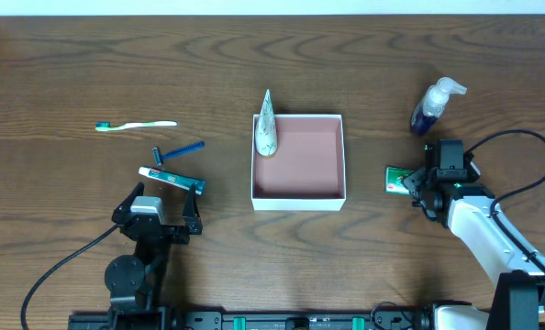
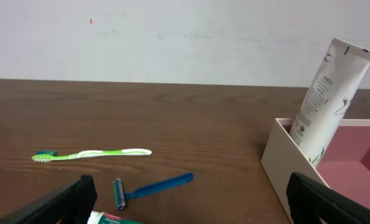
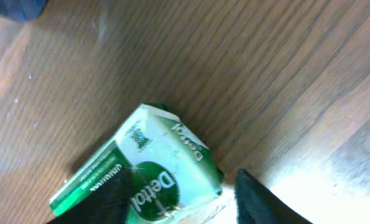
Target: Pack container
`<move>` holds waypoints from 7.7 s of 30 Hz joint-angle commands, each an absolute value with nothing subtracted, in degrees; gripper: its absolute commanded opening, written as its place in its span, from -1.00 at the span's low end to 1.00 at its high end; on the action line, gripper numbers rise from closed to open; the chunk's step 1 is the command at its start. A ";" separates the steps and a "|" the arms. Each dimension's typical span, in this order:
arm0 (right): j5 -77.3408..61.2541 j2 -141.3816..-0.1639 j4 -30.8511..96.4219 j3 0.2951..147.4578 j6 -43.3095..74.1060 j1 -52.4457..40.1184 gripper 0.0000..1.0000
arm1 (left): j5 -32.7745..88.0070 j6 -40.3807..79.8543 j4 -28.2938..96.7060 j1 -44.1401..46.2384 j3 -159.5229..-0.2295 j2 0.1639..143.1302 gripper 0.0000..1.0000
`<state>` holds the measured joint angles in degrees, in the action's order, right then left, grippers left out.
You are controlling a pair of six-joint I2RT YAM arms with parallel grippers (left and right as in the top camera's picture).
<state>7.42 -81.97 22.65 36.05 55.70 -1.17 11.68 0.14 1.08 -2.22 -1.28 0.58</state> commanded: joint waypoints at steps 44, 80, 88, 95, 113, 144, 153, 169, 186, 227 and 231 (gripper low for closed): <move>-11.20 -85.43 20.38 51.90 0.54 -3.46 0.99 | 12.86 -0.21 2.94 -2.50 -0.23 0.23 0.96; -5.58 -94.02 32.53 51.64 10.74 -9.28 0.98 | 12.86 -0.21 2.94 -2.50 -0.23 0.23 0.96; -5.37 -97.95 32.27 51.64 10.92 -9.41 0.99 | 12.86 -0.21 2.94 -2.50 -0.23 0.23 0.96; -5.34 -101.82 31.94 51.64 10.90 -9.41 0.99 | 12.86 -0.21 2.94 -2.50 -0.23 0.23 0.96; -5.98 -100.77 41.93 61.30 10.35 -9.26 0.49 | 12.86 -0.21 2.94 -2.50 -0.23 0.23 0.96; -18.85 -84.62 48.58 76.07 -9.37 -26.61 0.41 | 12.86 -0.21 2.94 -2.50 -0.23 0.23 0.96; -15.81 -89.67 44.88 76.07 -16.49 -36.25 0.46 | 12.86 -0.21 2.94 -2.50 -0.23 0.23 0.96; -14.76 -99.50 38.46 76.07 -23.16 -39.07 0.54 | 12.86 -0.21 2.92 -2.50 -0.23 0.23 0.96; -15.44 -99.50 37.60 76.07 -35.94 -39.07 0.54 | 12.86 -0.21 2.92 -2.50 -0.23 0.23 0.96; -19.92 -104.90 35.33 76.07 -41.43 -39.44 0.71 | 12.86 -0.21 2.94 -2.50 -0.23 0.23 0.96; -19.90 -104.71 35.35 76.07 -41.41 -39.42 0.70 | 12.86 -0.21 2.94 -2.50 -0.23 0.23 0.96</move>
<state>-18.68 -104.75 35.31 75.05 -40.88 -38.76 11.68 0.12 1.08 -2.22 -1.28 0.58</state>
